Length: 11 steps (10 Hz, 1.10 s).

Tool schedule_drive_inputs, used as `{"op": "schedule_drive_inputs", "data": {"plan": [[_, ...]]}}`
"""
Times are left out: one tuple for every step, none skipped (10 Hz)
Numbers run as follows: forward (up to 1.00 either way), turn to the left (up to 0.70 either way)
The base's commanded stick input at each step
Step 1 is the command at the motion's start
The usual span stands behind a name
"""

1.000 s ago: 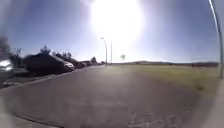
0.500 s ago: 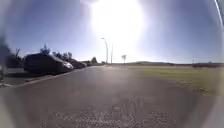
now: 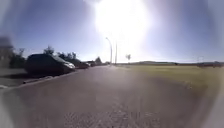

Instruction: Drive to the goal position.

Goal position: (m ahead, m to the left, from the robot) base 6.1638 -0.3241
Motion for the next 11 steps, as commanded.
{"op": "schedule_drive_inputs", "data": {"plan": [[1.0, 0.4], [1.0, 0.0], [1.0, 0.0], [1.0, 0.0], [1.0, 0.0], [1.0, 0.0], [1.0, 0.0], [1.0, 0.0], [1.0, 0.0], [1.0, 0.0], [1.0, 0.0]]}}
